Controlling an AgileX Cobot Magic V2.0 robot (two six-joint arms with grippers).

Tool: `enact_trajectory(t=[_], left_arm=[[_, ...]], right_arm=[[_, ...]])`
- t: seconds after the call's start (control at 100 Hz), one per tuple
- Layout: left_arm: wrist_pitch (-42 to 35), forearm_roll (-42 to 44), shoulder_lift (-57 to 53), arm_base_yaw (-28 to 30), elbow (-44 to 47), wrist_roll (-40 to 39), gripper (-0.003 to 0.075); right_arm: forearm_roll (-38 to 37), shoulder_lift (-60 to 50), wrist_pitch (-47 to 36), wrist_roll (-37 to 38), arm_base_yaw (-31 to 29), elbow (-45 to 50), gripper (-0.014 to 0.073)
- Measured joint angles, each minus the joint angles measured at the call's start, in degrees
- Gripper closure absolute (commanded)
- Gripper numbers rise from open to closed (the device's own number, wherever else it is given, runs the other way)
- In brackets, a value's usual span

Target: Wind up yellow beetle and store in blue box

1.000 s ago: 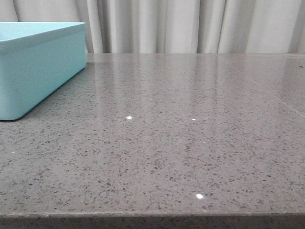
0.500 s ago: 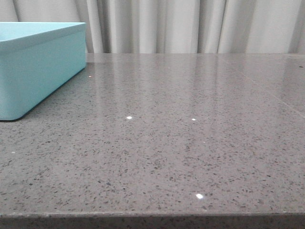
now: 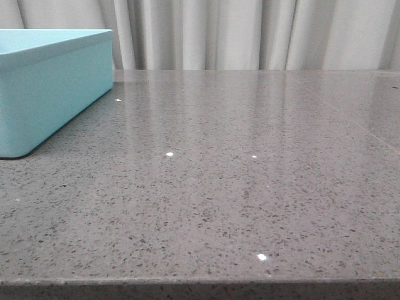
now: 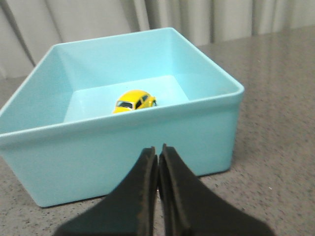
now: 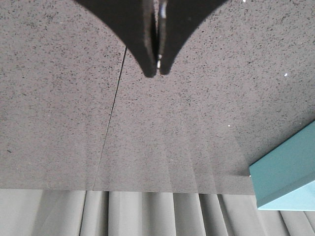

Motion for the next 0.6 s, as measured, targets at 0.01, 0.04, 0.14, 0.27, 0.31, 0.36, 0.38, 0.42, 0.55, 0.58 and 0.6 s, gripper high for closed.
enact_trajectory(t=[0.01, 0.04, 0.14, 0.27, 0.31, 0.36, 0.38, 0.42, 0.55, 0.58, 0.6], left_arm=[[-0.4, 0.3, -0.3, 0.0, 0.5, -0.4, 0.0739], [-2.0, 2.0, -0.7, 0.0, 1.4, -2.2, 0.0739], [-7.3, 6.9, -2.1, 0.0, 4.4, -8.2, 0.0739], [-12.2, 11.9, -3.3, 0.0, 8.4, -15.2, 0.0739], [-13.0, 13.3, -3.7, 0.0, 9.7, -17.5, 0.0739], [-14.1, 14.6, -4.0, 0.0, 11.3, -19.5, 0.0739], [-14.5, 15.1, -4.0, 0.0, 12.0, -20.2, 0.0738], [-14.7, 15.7, -4.0, 0.2, 13.0, -21.3, 0.0739], [-15.1, 16.6, -4.0, 1.0, 13.8, -23.5, 0.0738], [-14.8, 16.6, -4.0, 1.1, 13.8, -23.6, 0.0738], [-14.4, 16.6, -4.0, 1.2, 13.8, -23.8, 0.0738]], right_arm=[[0.0, 0.0, 0.0, 0.0, 0.0, 0.0, 0.0659], [0.0, 0.0, 0.0, 0.0, 0.0, 0.0, 0.0659], [0.0, 0.0, 0.0, 0.0, 0.0, 0.0, 0.0659], [0.0, 0.0, 0.0, 0.0, 0.0, 0.0, 0.0659], [0.0, 0.0, 0.0, 0.0, 0.0, 0.0, 0.0659], [0.0, 0.0, 0.0, 0.0, 0.0, 0.0, 0.0659], [0.0, 0.0, 0.0, 0.0, 0.0, 0.0, 0.0659], [0.0, 0.0, 0.0, 0.0, 0.0, 0.0, 0.0659], [-0.1, 0.0, -0.1, 0.0, 0.0, 0.0, 0.0659], [-0.1, 0.0, -0.1, 0.0, 0.0, 0.0, 0.0659], [-0.1, 0.0, -0.1, 0.0, 0.0, 0.0, 0.0659]])
